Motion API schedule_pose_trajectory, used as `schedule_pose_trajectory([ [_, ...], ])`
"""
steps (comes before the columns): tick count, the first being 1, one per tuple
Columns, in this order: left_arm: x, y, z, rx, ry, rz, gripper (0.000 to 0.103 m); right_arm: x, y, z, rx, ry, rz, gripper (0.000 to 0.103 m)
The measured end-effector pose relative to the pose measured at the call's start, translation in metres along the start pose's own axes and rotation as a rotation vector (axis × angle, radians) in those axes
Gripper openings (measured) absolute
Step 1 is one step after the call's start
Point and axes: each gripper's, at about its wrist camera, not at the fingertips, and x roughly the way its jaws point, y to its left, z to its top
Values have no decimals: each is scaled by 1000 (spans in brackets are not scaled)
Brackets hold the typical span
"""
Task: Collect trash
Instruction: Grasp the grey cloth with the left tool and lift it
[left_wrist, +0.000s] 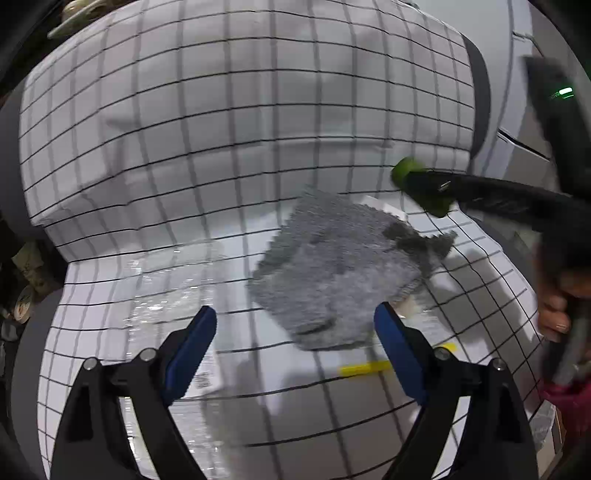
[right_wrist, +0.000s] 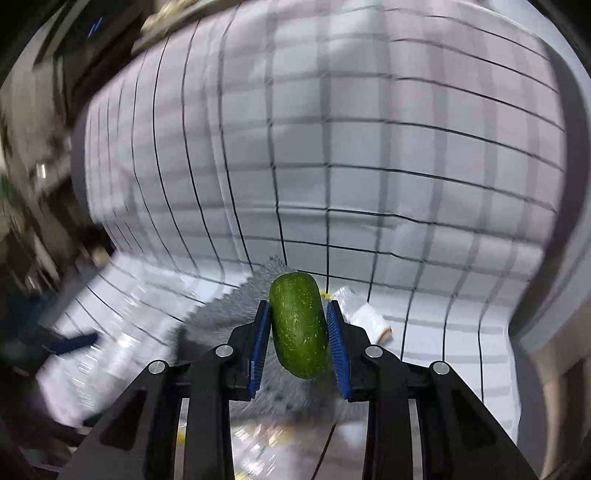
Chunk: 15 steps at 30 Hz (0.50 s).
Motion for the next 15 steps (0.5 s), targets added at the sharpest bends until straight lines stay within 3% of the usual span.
schedule_pose_trajectory([
  [6, 39, -31, 5, 80, 98, 4, 86, -38, -11, -28, 83, -11, 33, 32],
  [10, 63, -54, 4, 171, 139, 78, 85, -57, -22, -43, 93, -21, 11, 32],
  [12, 70, -54, 4, 178, 148, 108, 70, -62, -25, -48, 101, -30, 1, 32],
  [14, 69, -49, 5, 150, 141, 89, 44, -67, -29, -51, 106, -39, -11, 32],
  [15, 65, -45, 6, 127, 125, 77, 36, -71, -31, -52, 108, -47, -22, 32],
])
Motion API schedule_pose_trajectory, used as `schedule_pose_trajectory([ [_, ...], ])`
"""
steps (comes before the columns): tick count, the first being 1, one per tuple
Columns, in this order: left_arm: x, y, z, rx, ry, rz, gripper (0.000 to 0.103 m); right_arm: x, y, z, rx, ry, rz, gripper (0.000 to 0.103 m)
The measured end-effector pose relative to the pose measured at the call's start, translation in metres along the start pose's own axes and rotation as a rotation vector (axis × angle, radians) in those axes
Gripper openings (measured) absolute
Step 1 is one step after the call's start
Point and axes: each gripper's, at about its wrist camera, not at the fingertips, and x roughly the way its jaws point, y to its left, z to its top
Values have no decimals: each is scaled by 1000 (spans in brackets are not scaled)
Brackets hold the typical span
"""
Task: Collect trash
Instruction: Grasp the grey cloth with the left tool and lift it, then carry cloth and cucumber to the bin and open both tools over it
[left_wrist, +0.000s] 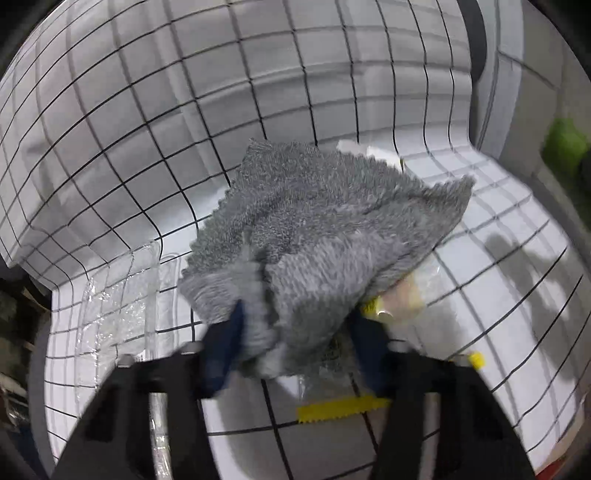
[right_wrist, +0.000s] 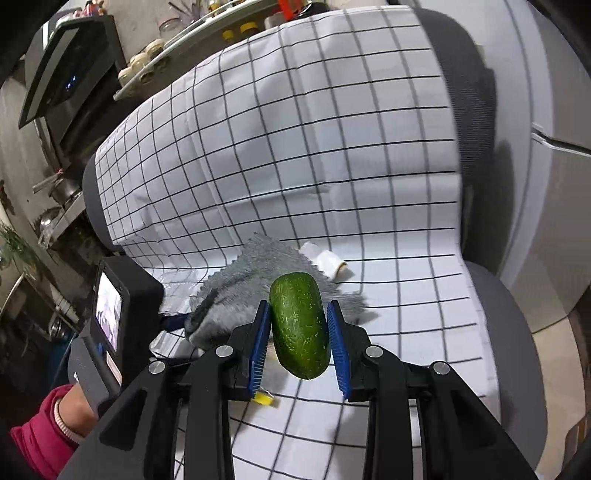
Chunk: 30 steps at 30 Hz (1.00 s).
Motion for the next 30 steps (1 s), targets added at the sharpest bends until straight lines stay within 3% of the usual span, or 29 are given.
schedule_pose_trajectory([
  [1, -5, 5, 1, -24, -19, -20, 21, -3, -2, -1, 1, -9, -8, 32],
  [3, -18, 16, 6, -82, -66, -67, 17, -11, -5, -1, 10, -26, -20, 32],
  [8, -87, 38, 15, -185, -241, -155, 15, -44, -5, -2, 23, -90, -29, 32],
  [11, -142, 43, 11, -192, -352, -203, 15, -74, 1, -5, 20, -138, -28, 32],
  [14, -183, 37, -4, -177, -403, -236, 15, -98, 6, -12, 24, -169, -21, 32],
  [20, -220, 21, -48, -168, -429, -314, 15, -142, 16, -46, 35, -200, -27, 32],
  [30, -210, -34, -112, -97, -389, -415, 15, -178, 1, -112, 97, -168, -111, 32],
])
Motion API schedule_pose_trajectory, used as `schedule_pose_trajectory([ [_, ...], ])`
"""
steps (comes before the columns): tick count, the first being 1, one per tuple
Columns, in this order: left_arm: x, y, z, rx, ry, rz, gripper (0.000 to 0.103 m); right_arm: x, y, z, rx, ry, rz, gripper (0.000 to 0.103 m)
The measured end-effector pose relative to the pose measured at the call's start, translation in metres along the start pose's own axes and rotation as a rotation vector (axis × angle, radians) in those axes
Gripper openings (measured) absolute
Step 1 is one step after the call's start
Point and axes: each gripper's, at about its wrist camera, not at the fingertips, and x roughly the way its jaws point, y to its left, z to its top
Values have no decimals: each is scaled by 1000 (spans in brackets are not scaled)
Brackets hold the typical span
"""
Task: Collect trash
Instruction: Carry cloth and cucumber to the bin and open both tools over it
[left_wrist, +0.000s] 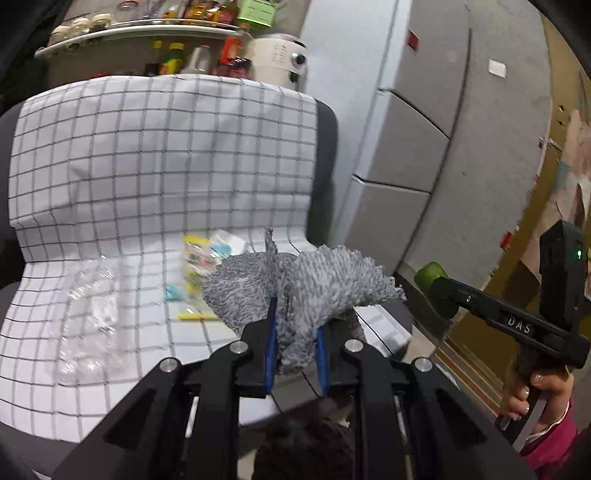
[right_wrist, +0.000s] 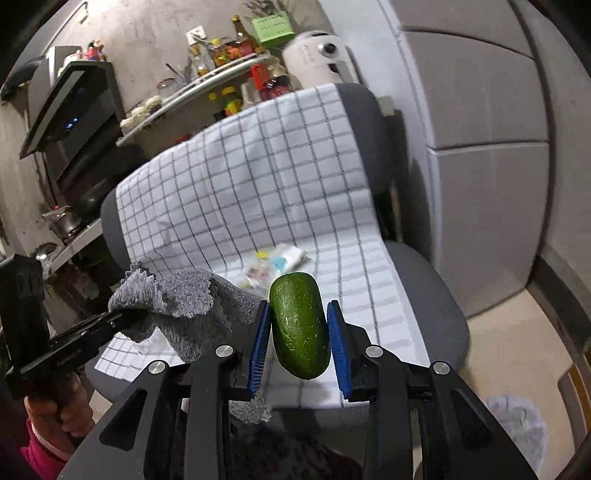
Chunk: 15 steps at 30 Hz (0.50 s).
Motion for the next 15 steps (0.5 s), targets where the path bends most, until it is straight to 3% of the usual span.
schedule_pose_trajectory([
  [8, 29, -39, -45, 84, 60, -53, 15, -15, -33, -41, 54, 22, -99, 32],
  [15, 48, -63, -52, 120, 117, -107, 15, -30, -59, -51, 97, 9, -142, 32],
])
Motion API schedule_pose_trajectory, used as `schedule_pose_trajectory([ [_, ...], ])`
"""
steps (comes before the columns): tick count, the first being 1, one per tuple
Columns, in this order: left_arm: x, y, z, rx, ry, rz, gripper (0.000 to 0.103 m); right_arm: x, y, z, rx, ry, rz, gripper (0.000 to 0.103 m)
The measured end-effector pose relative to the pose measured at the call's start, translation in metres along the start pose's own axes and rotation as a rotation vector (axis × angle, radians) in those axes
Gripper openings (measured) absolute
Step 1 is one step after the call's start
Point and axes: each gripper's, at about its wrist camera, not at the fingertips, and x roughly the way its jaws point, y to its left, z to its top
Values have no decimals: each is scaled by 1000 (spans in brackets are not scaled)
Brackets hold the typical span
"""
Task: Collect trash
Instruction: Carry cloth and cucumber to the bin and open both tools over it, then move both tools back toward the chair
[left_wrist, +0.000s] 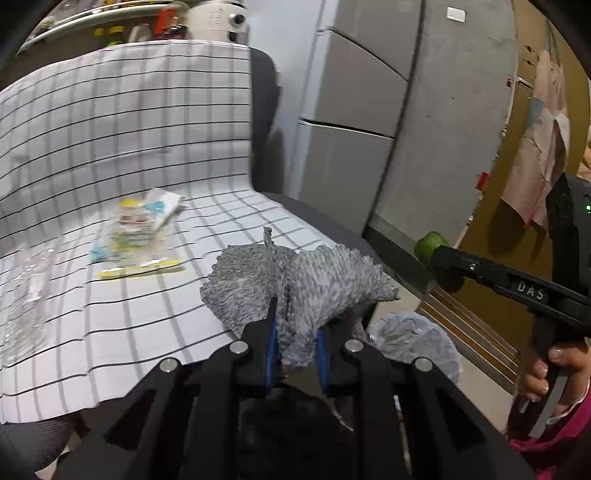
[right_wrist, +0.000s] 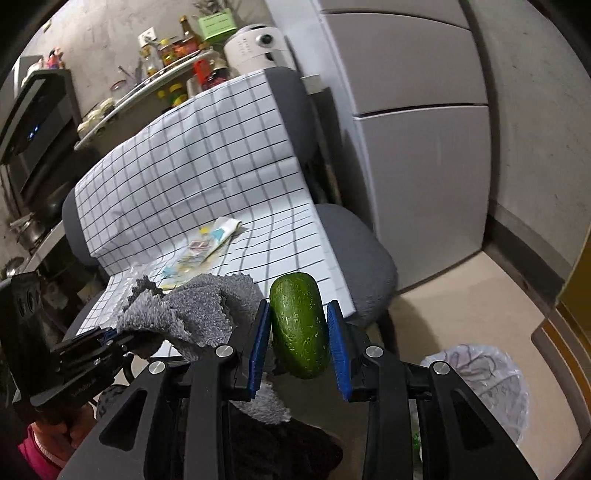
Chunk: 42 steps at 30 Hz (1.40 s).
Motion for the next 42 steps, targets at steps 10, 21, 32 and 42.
schedule_pose_trajectory([
  [10, 19, -74, 35, 151, -19, -159, 15, -50, -54, 1, 59, -94, -129, 32],
  [21, 82, -151, 24, 274, 119, -298, 16, -82, -119, -15, 159, -125, -267, 32],
  [32, 162, -194, -9, 388, 318, -300, 25, -60, -175, -46, 270, -16, -329, 33],
  [42, 169, -183, -10, 352, 351, -303, 73, -47, -187, -49, 311, 22, -335, 51],
])
